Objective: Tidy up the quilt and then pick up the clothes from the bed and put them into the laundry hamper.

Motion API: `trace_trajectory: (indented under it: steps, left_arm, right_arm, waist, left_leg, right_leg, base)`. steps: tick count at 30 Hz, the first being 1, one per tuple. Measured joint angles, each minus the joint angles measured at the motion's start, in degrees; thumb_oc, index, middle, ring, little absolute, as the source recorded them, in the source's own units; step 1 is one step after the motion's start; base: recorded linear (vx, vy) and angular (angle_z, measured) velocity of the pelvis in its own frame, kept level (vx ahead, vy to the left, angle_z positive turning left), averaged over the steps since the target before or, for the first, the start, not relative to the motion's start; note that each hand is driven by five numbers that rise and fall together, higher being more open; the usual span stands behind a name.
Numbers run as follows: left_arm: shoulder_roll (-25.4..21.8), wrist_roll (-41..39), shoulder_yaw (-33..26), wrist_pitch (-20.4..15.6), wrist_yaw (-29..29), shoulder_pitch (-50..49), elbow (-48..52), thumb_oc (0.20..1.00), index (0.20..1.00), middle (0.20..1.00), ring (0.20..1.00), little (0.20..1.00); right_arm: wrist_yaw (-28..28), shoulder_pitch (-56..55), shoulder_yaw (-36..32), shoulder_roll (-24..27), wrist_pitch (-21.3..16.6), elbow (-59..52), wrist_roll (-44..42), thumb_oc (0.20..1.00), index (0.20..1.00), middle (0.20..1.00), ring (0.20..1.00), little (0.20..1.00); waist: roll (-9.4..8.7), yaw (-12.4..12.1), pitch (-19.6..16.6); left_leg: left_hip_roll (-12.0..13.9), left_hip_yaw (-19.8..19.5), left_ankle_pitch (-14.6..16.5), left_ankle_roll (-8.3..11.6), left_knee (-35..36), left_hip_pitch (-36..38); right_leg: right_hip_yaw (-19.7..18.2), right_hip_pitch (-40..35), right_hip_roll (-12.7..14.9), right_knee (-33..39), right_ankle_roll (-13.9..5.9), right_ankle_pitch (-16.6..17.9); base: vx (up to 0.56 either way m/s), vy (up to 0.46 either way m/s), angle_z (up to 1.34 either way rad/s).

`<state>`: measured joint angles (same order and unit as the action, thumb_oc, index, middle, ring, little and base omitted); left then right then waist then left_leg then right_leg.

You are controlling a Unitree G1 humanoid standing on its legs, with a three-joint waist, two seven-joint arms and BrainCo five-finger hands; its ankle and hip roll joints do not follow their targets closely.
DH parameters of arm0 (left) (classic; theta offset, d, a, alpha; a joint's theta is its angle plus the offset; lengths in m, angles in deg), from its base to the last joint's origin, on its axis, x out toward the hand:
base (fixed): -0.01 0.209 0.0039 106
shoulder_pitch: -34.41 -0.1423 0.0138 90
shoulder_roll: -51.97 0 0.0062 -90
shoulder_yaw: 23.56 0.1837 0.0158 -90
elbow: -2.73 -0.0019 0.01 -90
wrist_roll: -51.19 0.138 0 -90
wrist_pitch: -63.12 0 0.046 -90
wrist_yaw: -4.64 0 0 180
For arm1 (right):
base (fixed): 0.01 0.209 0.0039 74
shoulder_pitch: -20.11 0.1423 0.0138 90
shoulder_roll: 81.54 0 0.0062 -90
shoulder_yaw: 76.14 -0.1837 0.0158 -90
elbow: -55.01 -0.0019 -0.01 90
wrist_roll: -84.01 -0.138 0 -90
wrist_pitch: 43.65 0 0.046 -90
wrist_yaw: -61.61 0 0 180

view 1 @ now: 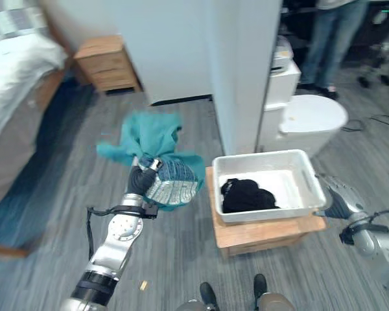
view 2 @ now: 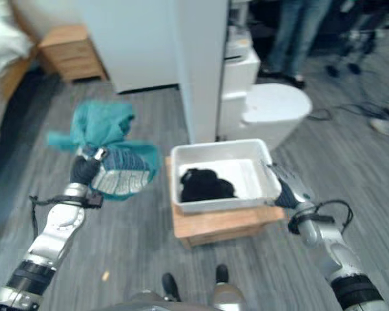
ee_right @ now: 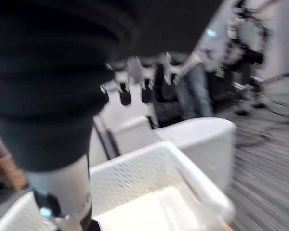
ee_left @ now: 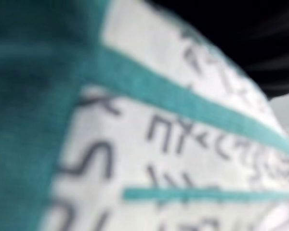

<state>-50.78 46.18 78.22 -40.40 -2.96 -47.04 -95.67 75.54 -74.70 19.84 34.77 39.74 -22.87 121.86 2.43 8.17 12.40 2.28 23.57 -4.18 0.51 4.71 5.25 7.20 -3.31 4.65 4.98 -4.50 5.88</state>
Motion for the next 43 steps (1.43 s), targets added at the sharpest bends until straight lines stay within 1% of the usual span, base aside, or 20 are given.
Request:
trace_trajectory:
  steps: [3,4,7,8,9,10,13,18,21,24,27,29,31,32,36,37,39,40,42,43]
  left_arm:
    - [1.02,4.08,3.24,1.04,-1.66,4.19,-7.64,0.2,0.2,0.2,0.2,0.2]
    - [3.07,4.64,3.83,1.87,-2.02,7.97,-14.77,0.2,0.2,0.2,0.2,0.2]
    - [6.88,6.35,6.92,3.8,-3.63,16.34,-29.38,0.2,0.2,0.2,0.2,0.2]
    - [7.15,6.37,7.78,4.12,-3.79,17.27,-31.07,0.2,0.2,0.2,0.2,0.2]
    - [8.6,6.4,9.18,4.27,-4.17,20.09,-34.99,0.363,0.363,0.363,0.363,0.363]
    - [9.23,6.42,10.3,4.32,-4.62,22.35,-37.92,1.0,1.0,1.0,1.0,1.0]
    - [10.58,6.68,11.26,4.78,-5.34,26.6,-41.56,1.0,1.0,1.0,1.0,1.0]
    - [10.79,7.36,10.6,5.27,-5.65,28.0,-43.35,1.0,1.0,1.0,1.0,1.0]
    - [11.06,5.62,9.68,5.27,-5.55,26.93,-41.64,1.0,1.0,1.0,1.0,1.0]
    - [11.23,0.96,6.19,4.0,-5.7,22.69,-34.07,1.0,1.0,1.0,1.0,1.0]
    - [9.54,-1.58,2.01,3.99,-6.31,18.48,-32.12,1.0,1.0,1.0,1.0,1.0]
    - [8.88,-1.77,-1.17,3.92,-6.27,15.02,-29.94,1.0,1.0,1.0,1.0,1.0]
    - [8.23,-3.97,-3.54,4.05,-6.46,10.72,-29.26,1.0,1.0,1.0,1.0,1.0]
    - [7.18,-3.89,-4.6,3.45,-5.95,8.75,-30.99,1.0,1.0,1.0,1.0,1.0]
    - [5.85,-3.9,-7.66,4.44,-5.68,3.41,-39.68,1.0,1.0,1.0,1.0,1.0]
    - [5.91,-3.87,-8.18,4.56,-5.31,3.02,-41.44,1.0,1.0,1.0,1.0,1.0]
    - [6.18,-3.63,-8.35,5.15,-4.36,-0.45,-45.77,1.0,1.0,1.0,1.0,1.0]
    - [6.26,-3.58,-8.31,5.34,-3.8,-1.77,-47.05,1.0,1.0,1.0,1.0,1.0]
    - [7.38,-2.59,-9.37,5.64,-3.13,-4.61,-52.85,1.0,1.0,1.0,1.0,1.0]
    - [8.84,-2.55,-10.09,7.24,-2.58,-7.21,-57.0,1.0,1.0,1.0,1.0,1.0]
  right_arm:
    - [0.04,-5.14,-1.77,-1.3,-0.68,-0.55,-0.06,1.0,1.0,1.0,1.0,1.0]
    - [-0.09,-5.99,-1.86,-1.63,-0.61,-0.56,-0.43,1.0,1.0,1.0,1.0,1.0]
    - [-0.21,-8.91,-1.59,-1.62,-0.72,-0.53,-0.8,1.0,1.0,1.0,1.0,1.0]
    - [-0.33,-9.22,-1.43,-1.61,-0.67,-0.5,-0.83,1.0,1.0,1.0,1.0,1.0]
    - [-0.09,-10.42,-1.09,-1.59,-0.87,-0.08,-1.5,1.0,1.0,1.0,1.0,1.0]
    - [-0.23,-10.36,-0.32,-1.51,-0.8,0.88,-2.33,1.0,1.0,1.0,1.0,1.0]
    - [-0.42,-10.46,2.82,-1.32,-1.04,4.11,-2.45,1.0,1.0,1.0,1.0,1.0]
    - [-1.07,-11.52,3.06,-3.83,-0.76,9.53,-4.85,1.0,1.0,1.0,1.0,1.0]
    - [-1.56,-10.72,3.3,-5.4,-0.48,14.03,-6.91,1.0,1.0,1.0,1.0,1.0]
    - [-1.69,-9.07,3.51,-8.45,0.98,22.25,-9.3,1.0,1.0,1.0,1.0,1.0]
    - [-1.93,-7.76,3.45,-10.04,1.81,22.97,-11.52,1.0,1.0,1.0,1.0,1.0]
    - [-2.08,-6.13,3.42,-11.0,1.85,24.48,-12.82,1.0,1.0,1.0,1.0,1.0]
    - [-2.33,-5.6,3.42,-12.18,2.13,26.95,-14.45,1.0,1.0,1.0,1.0,1.0]
    - [-2.74,-4.24,3.6,-13.2,2.23,29.48,-15.8,1.0,1.0,1.0,1.0,1.0]
    - [-3.12,0.03,5.97,-16.26,3.02,34.96,-18.17,1.0,1.0,1.0,1.0,1.0]
    - [-3.14,0.5,6.34,-16.98,3.04,36.49,-18.2,1.0,1.0,1.0,1.0,1.0]
    - [-3.45,2.57,6.85,-18.97,3.27,39.4,-18.65,1.0,1.0,1.0,1.0,1.0]
    - [-3.53,3.02,6.89,-19.59,3.31,40.18,-18.81,1.0,1.0,1.0,1.0,1.0]
    - [-3.95,4.81,7.04,-21.28,3.57,43.29,-20.47,1.0,1.0,1.0,1.0,1.0]
    - [-4.19,5.26,7.23,-22.03,4.33,45.17,-20.86,1.0,1.0,1.0,1.0,1.0]
  waist:
    - [-0.35,4.19,0.01]
    - [0.4,5.45,0.08]
    - [0.39,11.32,0.54]
    - [0.4,12.31,0.59]
    - [0.32,14.08,0.93]
    - [0.65,14.0,1.28]
    - [1.37,15.52,2.65]
    - [3.24,15.08,3.89]
    - [3.15,13.93,4.12]
    - [2.71,11.54,4.31]
    - [2.84,8.6,4.11]
    - [2.58,8.09,3.99]
    - [1.79,6.26,3.19]
    - [1.14,4.33,2.0]
    - [-1.49,1.82,-1.32]
    - [-2.05,2.03,-1.76]
    - [-2.84,0.22,-2.57]
    - [-3.08,0.36,-2.82]
    - [-3.06,-0.87,-3.42]
    - [-2.69,-1.46,-4.31]
  left_leg:
    - [0.47,4.13,0.63,0.4,0.22,0.11]
    - [0.72,5.56,1.66,0.73,0.42,-0.54]
    - [0.74,8.39,1.55,0.57,0.41,-1.65]
    - [0.77,9.18,1.51,0.56,0.41,-1.91]
    - [0.9,10.55,1.39,0.54,0.3,-2.28]
    - [0.89,10.52,1.36,0.55,0.4,-2.55]
    - [0.93,10.91,1.43,0.71,0.39,-3.58]
    - [1.32,11.89,1.6,0.98,0.4,-3.48]
    - [1.54,11.45,1.58,0.97,0.37,-2.07]
    - [1.81,9.82,1.71,1.14,0.38,-0.41]
    - [2.16,8.18,2.23,1.88,0.41,0.48]
    - [2.22,7.13,2.22,1.92,0.41,0.8]
    - [2.5,6.26,2.06,1.94,0.39,1.87]
    - [2.68,5.58,2.17,2.12,0.4,1.88]
    - [2.85,3.77,1.38,1.73,0.3,2.14]
    - [2.81,3.58,1.37,1.73,0.08,2.51]
    - [2.68,3.31,1.4,1.73,0.08,3.09]
    - [2.64,3.22,1.45,1.73,0.09,3.17]
    - [2.51,2.53,1.62,1.71,0.38,3.07]
    - [2.41,2.36,1.94,1.61,0.39,3.02]
  right_leg:
    - [-4.02,2.02,-0.52,0.01,-0.39,0.41]
    - [-5.31,2.98,-0.65,0.0,-0.63,0.62]
    - [-7.04,5.8,-0.75,-0.01,-1.34,1.91]
    - [-7.57,6.49,-0.88,0.0,-1.21,2.22]
    - [-8.51,7.81,-1.08,-0.01,-1.01,2.54]
    - [-8.69,8.04,-1.11,0.0,-0.95,2.63]
    - [-9.36,9.29,-1.34,0.02,-0.8,2.87]
    - [-9.99,9.65,-1.84,-0.06,-0.63,2.79]
    - [-9.5,8.12,-1.94,-0.29,-0.27,3.01]
    - [-8.23,5.8,-2.03,-0.29,0.42,2.08]
    - [-7.18,4.17,-2.22,-0.3,0.86,1.75]
    - [-6.45,3.36,-2.26,-0.3,1.1,1.6]
    - [-5.71,2.25,-2.54,-0.27,1.56,1.07]
    - [-4.92,1.62,-2.62,-0.3,1.76,0.81]
    - [-3.2,0.27,-2.71,-0.3,2.26,0.83]
    - [-2.99,-0.03,-2.67,-0.3,2.27,0.83]
    - [-2.76,-0.82,-2.44,-0.29,2.14,0.58]
    - [-2.74,-0.82,-2.39,-0.27,2.04,0.4]
    - [-2.39,-1.04,-2.22,-0.25,1.98,0.26]
    - [-2.24,-1.09,-2.09,-0.19,1.91,0.12]
  base:
    - [-0.06,0.017,-0.74]
    - [-0.04,-0.001,-0.79]
    - [-0.05,0.002,-0.59]
    - [-0.08,-0.016,-0.52]
    - [-0.07,-0.014,-0.42]
    - [0.04,0.03,-0.35]
    - [0.05,0.024,-0.12]
    - [0.03,-0.028,-0.09]
    - [-0.03,-0.064,0.05]
    - [0.0,-0.068,0.22]
    - [0.02,-0.039,0.21]
    - [0.03,-0.014,0.22]
    - [0.02,-0.008,0.29]
    - [0.0,-0.006,0.23]
    - [-0.01,0.002,0.24]
    - [0.0,0.0,0.15]
    - [0.01,0.018,0.09]
    - [0.01,0.028,0.11]
    - [0.02,0.05,0.1]
    - [0.02,0.078,0.07]
